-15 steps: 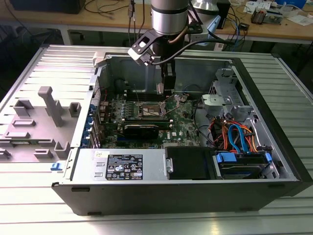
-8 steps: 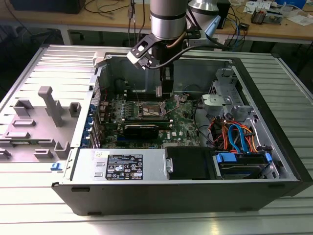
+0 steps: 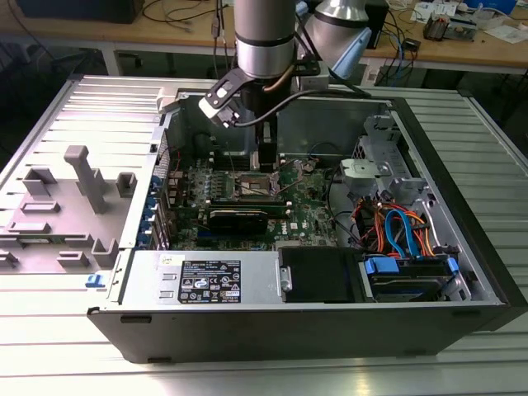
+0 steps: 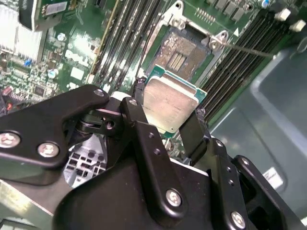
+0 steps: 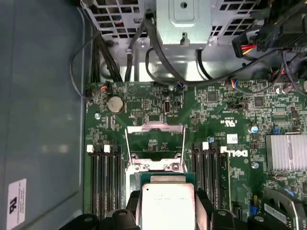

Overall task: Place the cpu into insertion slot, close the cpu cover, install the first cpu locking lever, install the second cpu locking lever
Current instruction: 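Place the cpu into insertion slot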

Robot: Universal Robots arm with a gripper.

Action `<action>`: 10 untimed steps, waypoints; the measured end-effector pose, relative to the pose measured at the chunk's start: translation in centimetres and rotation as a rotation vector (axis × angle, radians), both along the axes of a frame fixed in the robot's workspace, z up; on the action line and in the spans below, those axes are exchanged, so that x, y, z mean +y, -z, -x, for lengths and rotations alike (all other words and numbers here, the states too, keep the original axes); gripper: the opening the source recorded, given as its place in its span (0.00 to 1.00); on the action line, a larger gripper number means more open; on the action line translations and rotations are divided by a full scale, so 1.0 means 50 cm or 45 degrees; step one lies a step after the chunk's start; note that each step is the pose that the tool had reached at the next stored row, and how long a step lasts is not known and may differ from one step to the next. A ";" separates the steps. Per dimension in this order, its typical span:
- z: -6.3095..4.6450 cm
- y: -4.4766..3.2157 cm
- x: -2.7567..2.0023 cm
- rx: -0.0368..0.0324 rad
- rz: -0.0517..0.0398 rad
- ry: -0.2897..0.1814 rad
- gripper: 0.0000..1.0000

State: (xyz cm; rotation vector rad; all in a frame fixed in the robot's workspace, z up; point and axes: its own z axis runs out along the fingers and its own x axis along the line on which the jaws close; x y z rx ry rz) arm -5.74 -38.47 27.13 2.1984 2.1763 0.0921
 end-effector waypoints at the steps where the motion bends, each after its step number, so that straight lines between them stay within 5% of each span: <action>1: 0.002 0.008 0.0011 -0.0002 0.000 -0.015 0.54; 5: 0.006 0.023 0.0042 -0.0002 0.000 -0.053 0.54; 10: 0.016 0.046 0.0207 -0.0014 0.000 -0.054 0.54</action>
